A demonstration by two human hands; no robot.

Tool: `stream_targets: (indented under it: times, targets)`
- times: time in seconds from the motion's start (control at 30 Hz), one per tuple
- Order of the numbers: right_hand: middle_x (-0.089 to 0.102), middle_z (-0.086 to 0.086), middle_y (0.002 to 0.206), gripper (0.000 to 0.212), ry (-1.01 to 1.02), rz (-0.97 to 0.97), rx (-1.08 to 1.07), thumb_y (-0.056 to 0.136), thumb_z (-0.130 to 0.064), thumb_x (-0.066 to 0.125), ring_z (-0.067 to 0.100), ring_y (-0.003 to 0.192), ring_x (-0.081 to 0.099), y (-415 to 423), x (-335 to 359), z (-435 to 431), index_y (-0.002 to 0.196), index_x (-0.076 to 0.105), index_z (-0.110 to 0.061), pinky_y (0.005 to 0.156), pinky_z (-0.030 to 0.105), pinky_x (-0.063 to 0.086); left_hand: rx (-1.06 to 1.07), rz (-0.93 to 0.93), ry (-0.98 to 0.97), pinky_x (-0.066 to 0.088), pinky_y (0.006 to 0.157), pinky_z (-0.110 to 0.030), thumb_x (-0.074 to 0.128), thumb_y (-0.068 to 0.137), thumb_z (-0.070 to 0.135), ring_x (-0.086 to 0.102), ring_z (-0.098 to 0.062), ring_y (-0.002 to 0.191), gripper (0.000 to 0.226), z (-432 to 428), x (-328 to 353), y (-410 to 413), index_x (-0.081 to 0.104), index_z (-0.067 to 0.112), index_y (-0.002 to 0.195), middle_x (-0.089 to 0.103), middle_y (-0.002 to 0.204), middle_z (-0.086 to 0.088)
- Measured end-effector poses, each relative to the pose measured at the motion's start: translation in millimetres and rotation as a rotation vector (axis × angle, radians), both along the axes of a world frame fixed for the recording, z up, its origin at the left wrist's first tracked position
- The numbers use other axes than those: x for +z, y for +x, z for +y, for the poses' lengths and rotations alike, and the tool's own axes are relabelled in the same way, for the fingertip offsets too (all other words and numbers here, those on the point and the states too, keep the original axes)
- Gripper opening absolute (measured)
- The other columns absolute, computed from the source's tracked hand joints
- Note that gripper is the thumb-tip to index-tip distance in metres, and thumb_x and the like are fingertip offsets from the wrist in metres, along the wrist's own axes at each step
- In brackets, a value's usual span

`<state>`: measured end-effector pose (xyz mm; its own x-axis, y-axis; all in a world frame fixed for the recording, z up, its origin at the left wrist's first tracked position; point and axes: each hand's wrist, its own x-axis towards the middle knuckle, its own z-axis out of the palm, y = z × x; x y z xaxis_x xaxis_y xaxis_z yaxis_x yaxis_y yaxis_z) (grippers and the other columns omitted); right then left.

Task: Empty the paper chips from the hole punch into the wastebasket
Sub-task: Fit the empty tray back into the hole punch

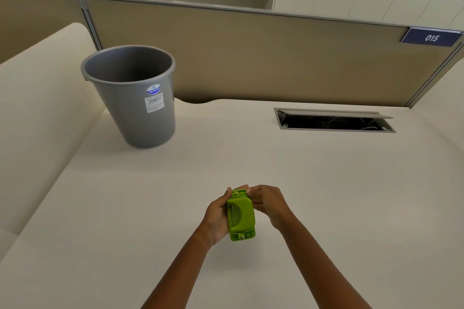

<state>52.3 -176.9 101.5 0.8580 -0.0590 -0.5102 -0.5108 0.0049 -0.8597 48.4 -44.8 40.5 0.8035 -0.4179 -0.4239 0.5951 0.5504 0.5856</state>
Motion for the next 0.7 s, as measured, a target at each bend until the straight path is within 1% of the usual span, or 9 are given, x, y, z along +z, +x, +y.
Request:
stream_targets:
  times: [0.07,0.2,0.27,0.33,0.47,0.57,0.63,0.67,0.7]
  targets:
    - [0.063,0.008,0.074,0.013,-0.013,-0.021,0.043,0.087,-0.005,0.054,0.015,0.067,0.06,-2.1,-3.5,-1.5,0.076,0.063,-0.006,0.062,0.02,0.049,0.029,0.02,-0.025,0.057,0.065,-0.03,0.029,0.098,0.033,0.068,-0.019,0.073,0.042,-1.7,-0.5,-0.6,0.064,0.012,0.104,0.075,0.083,-0.007]
    - [0.066,0.001,0.074,0.018,0.021,-0.003,0.145,0.09,-0.016,0.056,0.009,0.065,0.063,-4.8,-6.8,-5.2,0.074,0.066,-0.013,0.058,0.015,0.051,0.078,0.051,-0.105,0.054,0.073,-0.036,0.027,0.098,0.033,0.07,-0.023,0.08,0.044,-0.1,-1.3,-1.3,0.064,0.009,0.103,0.076,0.089,-0.008]
    - [0.067,0.0,0.073,0.018,0.042,0.006,0.157,0.089,-0.019,0.058,0.008,0.063,0.064,-4.0,-7.9,-6.6,0.074,0.067,-0.014,0.057,0.015,0.052,0.049,0.042,-0.091,0.056,0.07,-0.034,0.027,0.098,0.033,0.072,-0.021,0.078,0.044,3.3,-0.2,-1.8,0.065,0.011,0.103,0.076,0.089,-0.007]
    - [0.067,0.0,0.076,0.015,0.073,-0.003,0.169,0.089,-0.018,0.058,0.008,0.066,0.065,-2.6,-9.0,-8.6,0.076,0.067,-0.015,0.059,0.015,0.053,0.013,0.036,-0.055,0.057,0.069,-0.033,0.029,0.098,0.033,0.069,-0.021,0.081,0.042,5.8,2.3,-2.8,0.066,0.014,0.105,0.075,0.089,-0.007]
    - [0.068,0.002,0.08,0.013,0.075,-0.044,0.217,0.087,-0.008,0.058,0.01,0.074,0.065,-2.2,-9.4,-11.0,0.081,0.068,-0.013,0.064,0.015,0.054,-0.035,0.018,-0.015,0.052,0.076,-0.036,0.029,0.098,0.032,0.062,-0.021,0.089,0.04,9.3,3.5,-5.2,0.065,0.019,0.109,0.074,0.095,-0.005]
    - [0.064,0.007,0.075,0.018,0.049,-0.023,0.184,0.086,0.003,0.056,0.015,0.069,0.063,-1.1,-10.2,-9.9,0.075,0.066,-0.007,0.059,0.014,0.055,-0.084,0.009,0.027,0.051,0.08,-0.036,0.03,0.097,0.032,0.059,-0.023,0.097,0.039,9.8,3.8,-6.5,0.065,0.019,0.11,0.072,0.101,-0.005]
    - [0.061,0.01,0.073,0.02,0.039,0.003,0.162,0.086,0.006,0.053,0.018,0.066,0.059,-0.5,-11.5,-8.6,0.073,0.064,-0.004,0.059,0.017,0.054,-0.097,0.012,0.034,0.047,0.086,-0.039,0.031,0.096,0.032,0.057,-0.028,0.105,0.039,8.4,4.1,-6.6,0.064,0.016,0.111,0.068,0.107,-0.009]
    - [0.06,0.012,0.073,0.018,0.024,0.016,0.154,0.086,0.007,0.053,0.02,0.064,0.057,-0.2,-12.6,-8.2,0.076,0.065,0.0,0.06,0.019,0.052,-0.102,0.014,0.034,0.047,0.087,-0.039,0.031,0.096,0.032,0.06,-0.029,0.104,0.04,7.6,4.2,-6.4,0.064,0.015,0.111,0.069,0.107,-0.01]
    - [0.061,0.014,0.076,0.015,0.004,0.023,0.148,0.087,0.008,0.052,0.021,0.064,0.055,-0.3,-12.5,-7.8,0.084,0.067,0.006,0.062,0.021,0.05,-0.106,0.017,0.031,0.048,0.086,-0.039,0.031,0.096,0.032,0.064,-0.028,0.101,0.041,6.8,4.3,-6.0,0.065,0.014,0.11,0.071,0.105,-0.011]
